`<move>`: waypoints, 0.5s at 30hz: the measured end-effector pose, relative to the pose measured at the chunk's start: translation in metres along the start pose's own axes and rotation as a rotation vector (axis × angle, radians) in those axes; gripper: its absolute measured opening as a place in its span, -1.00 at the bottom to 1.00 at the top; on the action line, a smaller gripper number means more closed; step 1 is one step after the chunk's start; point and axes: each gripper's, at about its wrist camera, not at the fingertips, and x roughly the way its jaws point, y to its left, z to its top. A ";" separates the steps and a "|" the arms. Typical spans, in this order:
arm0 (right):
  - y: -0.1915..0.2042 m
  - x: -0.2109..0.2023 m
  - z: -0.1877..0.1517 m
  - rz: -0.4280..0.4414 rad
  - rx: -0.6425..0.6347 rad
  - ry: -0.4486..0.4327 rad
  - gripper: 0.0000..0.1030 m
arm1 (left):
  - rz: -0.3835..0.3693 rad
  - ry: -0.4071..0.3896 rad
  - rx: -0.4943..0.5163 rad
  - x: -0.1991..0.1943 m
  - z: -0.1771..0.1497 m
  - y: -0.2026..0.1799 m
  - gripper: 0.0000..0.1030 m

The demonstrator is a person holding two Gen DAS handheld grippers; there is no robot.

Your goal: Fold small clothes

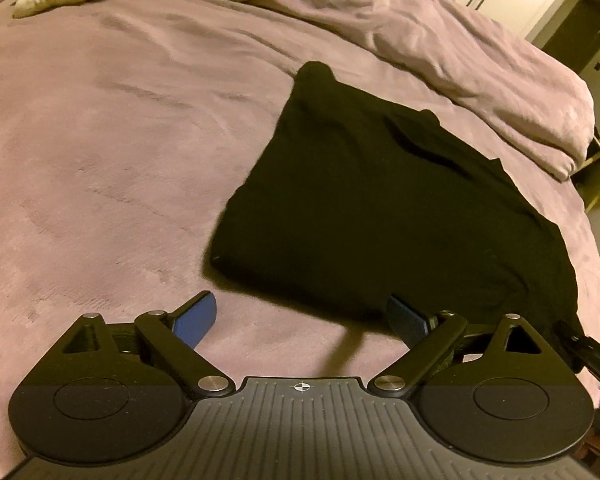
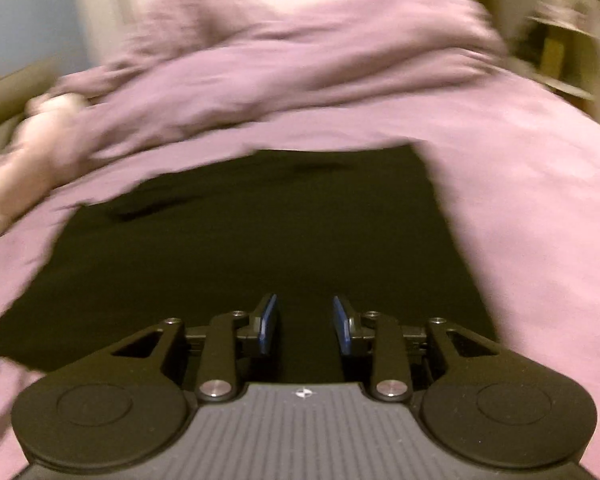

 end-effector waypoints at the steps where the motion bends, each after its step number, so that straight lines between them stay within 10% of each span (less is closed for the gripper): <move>1: -0.010 -0.006 0.000 -0.007 0.024 -0.013 -0.43 | -0.002 0.000 0.001 0.000 0.000 0.000 0.86; 5: -0.003 -0.021 -0.002 -0.032 -0.009 -0.048 -0.42 | -0.033 -0.002 -0.012 0.002 0.002 0.000 0.86; 15: 0.073 -0.020 -0.017 0.324 -0.023 0.047 -0.40 | -0.221 -0.002 -0.226 0.006 0.013 0.037 0.83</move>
